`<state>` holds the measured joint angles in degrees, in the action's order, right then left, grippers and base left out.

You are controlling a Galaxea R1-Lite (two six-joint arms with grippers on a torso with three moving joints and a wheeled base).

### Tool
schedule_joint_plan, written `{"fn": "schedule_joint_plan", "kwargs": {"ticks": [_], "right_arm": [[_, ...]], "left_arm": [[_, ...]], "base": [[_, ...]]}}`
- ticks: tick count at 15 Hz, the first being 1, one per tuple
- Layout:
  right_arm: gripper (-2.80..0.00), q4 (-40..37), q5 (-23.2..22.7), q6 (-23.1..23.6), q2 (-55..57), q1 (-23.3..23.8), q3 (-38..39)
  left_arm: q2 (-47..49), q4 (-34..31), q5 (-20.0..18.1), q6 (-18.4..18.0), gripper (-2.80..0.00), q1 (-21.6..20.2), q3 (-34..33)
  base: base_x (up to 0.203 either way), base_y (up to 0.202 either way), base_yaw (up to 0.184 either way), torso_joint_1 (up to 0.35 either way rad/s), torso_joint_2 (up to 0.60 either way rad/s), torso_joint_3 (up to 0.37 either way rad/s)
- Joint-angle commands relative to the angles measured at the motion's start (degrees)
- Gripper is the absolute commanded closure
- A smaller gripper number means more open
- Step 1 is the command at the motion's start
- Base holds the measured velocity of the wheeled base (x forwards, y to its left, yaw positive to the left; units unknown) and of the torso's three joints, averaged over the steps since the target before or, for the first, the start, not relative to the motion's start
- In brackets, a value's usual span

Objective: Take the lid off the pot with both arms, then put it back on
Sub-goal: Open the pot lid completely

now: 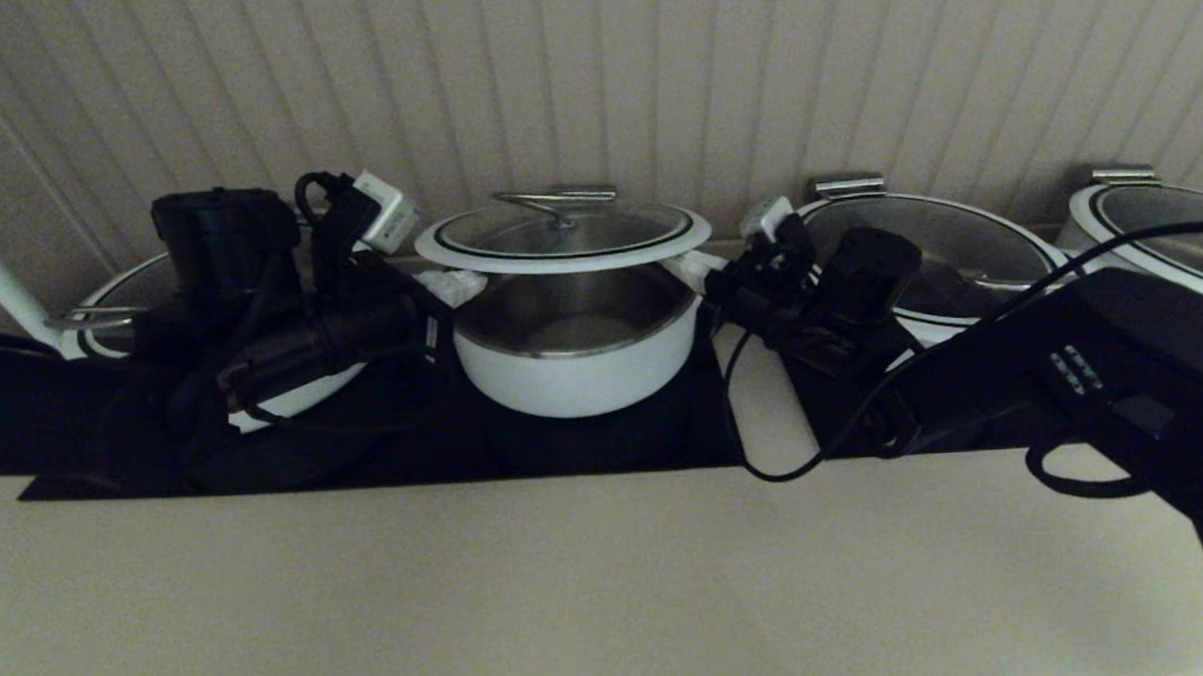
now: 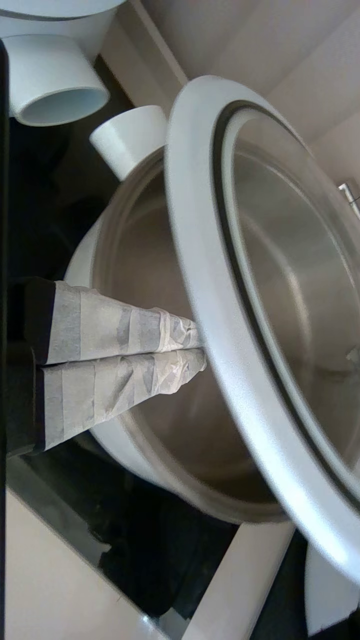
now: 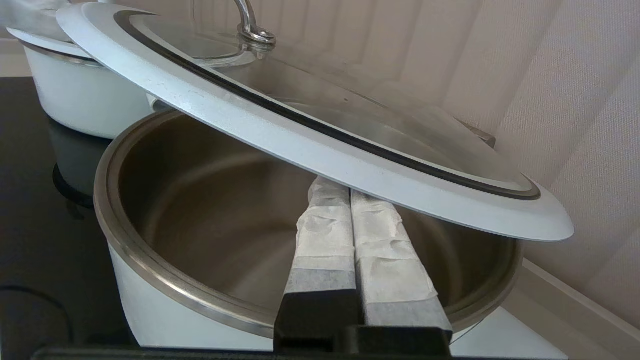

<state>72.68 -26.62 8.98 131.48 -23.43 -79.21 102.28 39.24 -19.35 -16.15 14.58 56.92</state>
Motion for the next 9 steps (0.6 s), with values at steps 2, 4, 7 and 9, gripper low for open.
{"fn": "schedule_joint_plan", "kwargs": {"ticks": [2, 4, 7, 9], "right_arm": [[0.00, 0.44, -0.18, 0.07, -0.08, -0.04, 0.03], [0.00, 0.44, -0.18, 0.07, -0.08, -0.04, 0.03], [0.00, 0.44, -0.18, 0.07, -0.08, -0.04, 0.03], [0.00, 0.53, -0.26, 0.07, -0.08, -0.04, 0.02]], "left_arm": [[2.68, 0.85, -0.04, -0.11, 0.00, 0.01, 1.35], [4.40, 5.12, 1.08, 0.05, 0.00, 0.01, 1.44], [5.47, 6.90, 3.00, 0.16, 0.00, 0.01, 1.44], [5.65, 6.90, 3.00, 0.16, 0.00, 0.01, 1.35]], "base": [[0.000, 0.000, 0.000, 0.000, 0.00, 0.000], [0.000, 0.000, 0.000, 0.000, 0.00, 0.000], [0.000, 0.000, 0.000, 0.000, 0.00, 0.000], [0.000, 0.000, 0.000, 0.000, 0.00, 0.000]]}}
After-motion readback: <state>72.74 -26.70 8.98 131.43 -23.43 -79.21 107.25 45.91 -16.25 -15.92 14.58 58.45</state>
